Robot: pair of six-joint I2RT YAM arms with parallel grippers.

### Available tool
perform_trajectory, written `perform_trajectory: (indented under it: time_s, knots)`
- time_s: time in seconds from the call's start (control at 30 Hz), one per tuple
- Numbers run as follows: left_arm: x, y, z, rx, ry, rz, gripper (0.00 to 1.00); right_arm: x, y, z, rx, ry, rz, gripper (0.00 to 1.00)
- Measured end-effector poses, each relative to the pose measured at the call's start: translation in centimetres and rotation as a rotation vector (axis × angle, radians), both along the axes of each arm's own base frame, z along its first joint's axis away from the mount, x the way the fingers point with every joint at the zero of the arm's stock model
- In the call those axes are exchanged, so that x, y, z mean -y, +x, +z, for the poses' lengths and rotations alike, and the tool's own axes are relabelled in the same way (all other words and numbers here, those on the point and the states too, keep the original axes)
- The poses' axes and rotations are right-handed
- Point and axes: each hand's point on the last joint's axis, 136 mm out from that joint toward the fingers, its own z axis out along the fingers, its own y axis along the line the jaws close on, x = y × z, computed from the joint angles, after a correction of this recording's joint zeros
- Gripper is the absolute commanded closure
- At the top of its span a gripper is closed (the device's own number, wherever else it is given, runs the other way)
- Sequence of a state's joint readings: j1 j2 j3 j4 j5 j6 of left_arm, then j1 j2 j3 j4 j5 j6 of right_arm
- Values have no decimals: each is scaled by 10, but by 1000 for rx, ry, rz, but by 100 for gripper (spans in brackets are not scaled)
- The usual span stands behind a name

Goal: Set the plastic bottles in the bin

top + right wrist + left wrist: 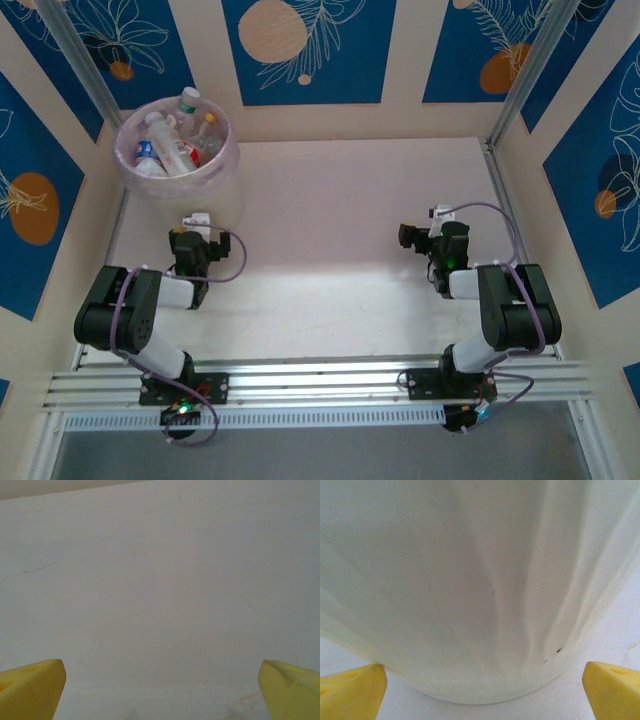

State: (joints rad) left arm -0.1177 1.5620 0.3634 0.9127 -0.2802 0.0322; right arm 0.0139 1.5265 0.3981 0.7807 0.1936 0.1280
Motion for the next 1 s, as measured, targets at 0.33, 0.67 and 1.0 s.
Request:
perform_trajectory:
  time_s: [0.33, 0.67, 1.0]
  knots:
    - [0, 0, 0, 0, 0, 0, 0, -1, 2, 4, 20, 0, 2, 1]
    - [0, 0, 0, 0, 0, 0, 0, -1, 2, 4, 20, 0, 2, 1]
    - [0, 0, 0, 0, 0, 0, 0, -1, 2, 4, 20, 0, 2, 1]
